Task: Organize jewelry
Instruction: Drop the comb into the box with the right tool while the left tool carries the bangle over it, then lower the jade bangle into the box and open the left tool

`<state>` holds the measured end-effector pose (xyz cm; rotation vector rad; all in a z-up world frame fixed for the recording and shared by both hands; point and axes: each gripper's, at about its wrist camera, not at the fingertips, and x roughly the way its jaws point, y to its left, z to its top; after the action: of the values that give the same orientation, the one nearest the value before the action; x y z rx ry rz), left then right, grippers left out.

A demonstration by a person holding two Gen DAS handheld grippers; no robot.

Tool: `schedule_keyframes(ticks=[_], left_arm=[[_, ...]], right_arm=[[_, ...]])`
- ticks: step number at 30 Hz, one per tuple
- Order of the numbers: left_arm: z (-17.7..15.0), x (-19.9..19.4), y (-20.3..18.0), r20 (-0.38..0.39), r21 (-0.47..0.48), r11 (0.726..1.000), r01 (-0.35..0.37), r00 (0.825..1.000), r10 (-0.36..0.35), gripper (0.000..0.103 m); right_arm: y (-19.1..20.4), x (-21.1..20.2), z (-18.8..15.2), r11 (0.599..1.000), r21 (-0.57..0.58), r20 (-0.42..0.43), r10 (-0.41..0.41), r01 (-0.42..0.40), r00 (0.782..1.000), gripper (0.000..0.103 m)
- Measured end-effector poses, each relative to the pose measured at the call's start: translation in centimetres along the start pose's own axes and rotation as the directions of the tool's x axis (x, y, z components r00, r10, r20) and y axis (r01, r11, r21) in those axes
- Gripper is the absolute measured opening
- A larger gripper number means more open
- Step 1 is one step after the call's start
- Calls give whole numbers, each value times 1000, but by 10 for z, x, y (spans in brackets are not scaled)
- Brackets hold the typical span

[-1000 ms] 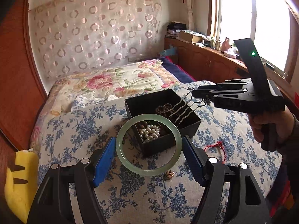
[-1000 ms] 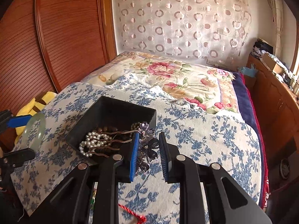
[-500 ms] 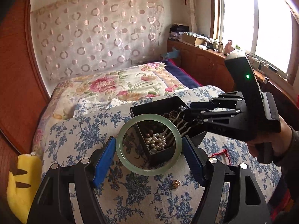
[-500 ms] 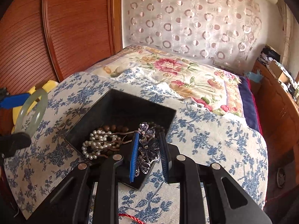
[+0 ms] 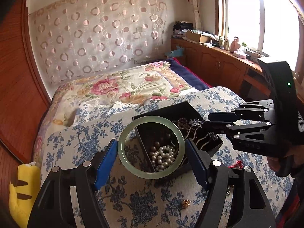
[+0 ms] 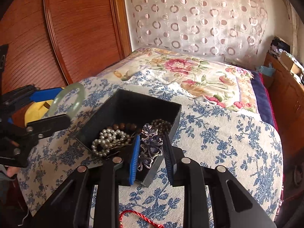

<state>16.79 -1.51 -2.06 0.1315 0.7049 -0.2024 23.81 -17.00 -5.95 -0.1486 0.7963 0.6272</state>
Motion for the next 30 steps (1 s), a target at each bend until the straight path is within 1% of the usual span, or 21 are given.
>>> schedule_keyframes(ticks=[3, 5, 6, 8, 12, 15, 21, 26, 30], left_arm=[[3, 5, 2, -2, -7, 1000, 3, 1000, -3, 69], [3, 8, 2, -5, -7, 1000, 3, 1000, -3, 69], [3, 10, 2, -9, -6, 1000, -1, 1000, 1, 69], [3, 12, 3, -13, -3, 1000, -5, 1000, 5, 69], [1, 11, 4, -13, -2, 1000, -9, 1000, 9, 69], [1, 11, 6, -8, -3, 1000, -6, 1000, 6, 69], [2, 17, 3, -12, -1, 1000, 8, 1000, -8, 69], [7, 32, -3, -26, 2, 1000, 23, 999, -22, 69], [11, 42, -10, -37, 14, 1000, 26, 999, -25, 69]], right_arm=[[-5, -6, -1, 999, 22, 21, 49, -49, 999, 27], [-6, -8, -3, 996, 29, 25, 82, -82, 996, 24], [-5, -6, -4, 997, 19, 12, 81, -81, 997, 22], [-1, -6, -3, 998, 1, 14, 64, -64, 998, 22], [3, -2, 1, 996, -4, 4, 90, -90, 996, 21], [6, -4, 2, 996, -9, 11, 88, -88, 996, 21], [-5, -28, 1, 998, 24, 73, 54, -56, 996, 21], [-18, -42, -10, 999, 32, 76, 9, -11, 997, 21], [-29, -47, -21, 999, 45, 73, -5, 2, 997, 21]])
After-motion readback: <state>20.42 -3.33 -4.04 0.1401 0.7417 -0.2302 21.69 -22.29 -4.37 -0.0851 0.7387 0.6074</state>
